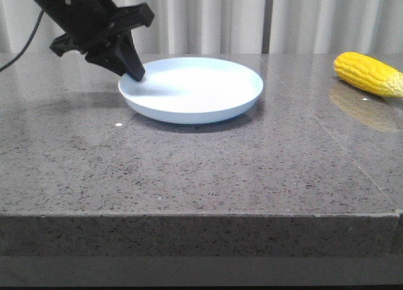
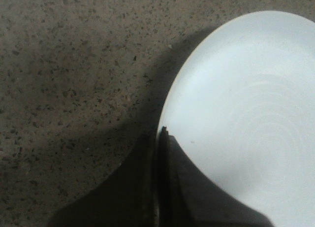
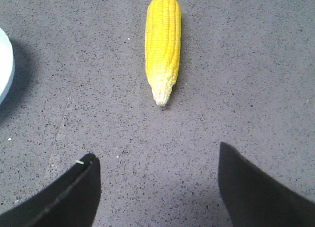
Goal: Place corn on plate with both arms
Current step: 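Push the plate toward the table center with the left gripper, then withdraw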
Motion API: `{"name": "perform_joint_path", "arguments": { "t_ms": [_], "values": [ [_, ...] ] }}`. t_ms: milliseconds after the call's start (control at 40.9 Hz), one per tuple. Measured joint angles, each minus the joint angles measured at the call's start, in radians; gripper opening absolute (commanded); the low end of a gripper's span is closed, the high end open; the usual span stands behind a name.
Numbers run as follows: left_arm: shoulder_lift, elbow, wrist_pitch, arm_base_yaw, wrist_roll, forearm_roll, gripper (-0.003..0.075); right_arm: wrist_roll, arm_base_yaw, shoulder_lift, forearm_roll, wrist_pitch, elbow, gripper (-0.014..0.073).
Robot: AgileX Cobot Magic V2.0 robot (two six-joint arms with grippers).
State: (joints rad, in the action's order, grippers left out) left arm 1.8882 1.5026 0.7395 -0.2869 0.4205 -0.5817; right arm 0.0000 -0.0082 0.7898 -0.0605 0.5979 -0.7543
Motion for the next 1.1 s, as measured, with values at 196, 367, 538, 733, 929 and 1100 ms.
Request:
{"name": "perform_joint_path", "arguments": {
  "t_ms": [196, 367, 538, 733, 929, 1100],
  "values": [
    [0.027, 0.000, -0.004, 0.000, 0.000, 0.002, 0.0196, 0.000, 0.000, 0.000, 0.000, 0.000, 0.000, 0.0531],
    [0.030, 0.000, -0.002, 0.000, 0.000, -0.001, 0.0410, 0.000, 0.000, 0.000, 0.000, 0.000, 0.000, 0.0531],
    [0.012, 0.000, 0.008, 0.007, 0.000, 0.003, 0.0424, 0.000, 0.000, 0.000, 0.000, 0.000, 0.000, 0.0531],
    [-0.126, 0.004, 0.011, 0.027, 0.000, 0.118, 0.0421, 0.000, 0.000, 0.000, 0.000, 0.000, 0.000, 0.0531],
    [-0.302, 0.010, 0.076, -0.050, -0.093, 0.358, 0.0421, 0.000, 0.000, 0.000, 0.000, 0.000, 0.000, 0.0531],
    [-0.388, 0.010, 0.189, -0.206, -0.268, 0.644, 0.0421, 0.000, 0.000, 0.000, 0.000, 0.000, 0.000, 0.0531]
  ]
}}
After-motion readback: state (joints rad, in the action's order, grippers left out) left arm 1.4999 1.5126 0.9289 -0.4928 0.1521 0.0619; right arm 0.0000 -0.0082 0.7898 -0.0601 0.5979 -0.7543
